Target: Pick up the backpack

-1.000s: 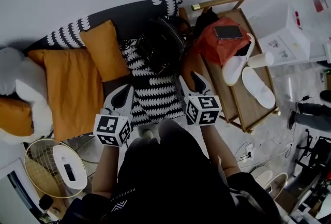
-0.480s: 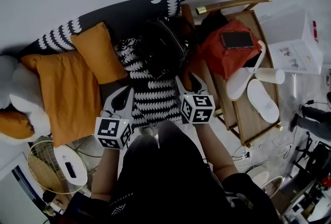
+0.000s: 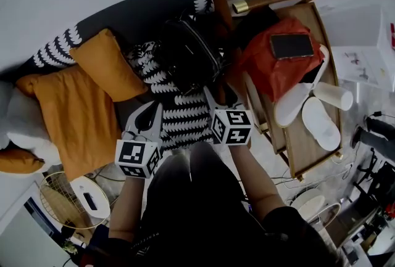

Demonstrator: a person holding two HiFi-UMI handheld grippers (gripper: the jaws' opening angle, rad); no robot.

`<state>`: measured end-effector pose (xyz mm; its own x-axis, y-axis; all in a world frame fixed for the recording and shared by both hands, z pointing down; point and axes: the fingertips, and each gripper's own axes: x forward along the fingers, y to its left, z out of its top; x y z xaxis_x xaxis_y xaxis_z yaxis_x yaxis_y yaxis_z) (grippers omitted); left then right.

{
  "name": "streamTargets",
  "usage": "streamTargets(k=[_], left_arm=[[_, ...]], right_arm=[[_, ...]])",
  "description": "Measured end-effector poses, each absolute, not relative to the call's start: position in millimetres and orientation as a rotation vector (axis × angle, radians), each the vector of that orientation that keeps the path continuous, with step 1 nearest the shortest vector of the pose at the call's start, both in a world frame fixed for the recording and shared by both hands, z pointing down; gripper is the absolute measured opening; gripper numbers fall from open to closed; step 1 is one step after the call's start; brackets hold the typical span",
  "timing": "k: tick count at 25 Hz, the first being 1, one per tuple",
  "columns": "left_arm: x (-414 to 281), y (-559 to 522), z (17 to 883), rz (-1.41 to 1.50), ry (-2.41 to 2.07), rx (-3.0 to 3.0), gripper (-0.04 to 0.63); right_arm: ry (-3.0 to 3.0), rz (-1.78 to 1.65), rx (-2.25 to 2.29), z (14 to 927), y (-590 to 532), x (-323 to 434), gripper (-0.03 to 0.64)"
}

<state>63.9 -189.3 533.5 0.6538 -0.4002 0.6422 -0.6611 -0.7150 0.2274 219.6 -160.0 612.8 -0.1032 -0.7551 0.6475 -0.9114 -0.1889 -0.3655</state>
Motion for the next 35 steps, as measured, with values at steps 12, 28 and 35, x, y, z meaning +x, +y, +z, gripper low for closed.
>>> streamTargets(k=[12, 28, 35], left_arm=[[66, -198, 566, 0.867, -0.809, 2.379, 0.023], [77, -218, 591, 0.905, -0.786, 2.348, 0.023], [74, -216, 598, 0.907, -0.802, 2.325, 0.023]], right_arm=[[-1.786, 1.145, 2.101, 629, -184, 234, 0.295], [-1.708, 1.028, 2.146, 640, -205, 236, 0.261], [-1.676, 0.998, 2.174, 643, -206, 239, 0.216]])
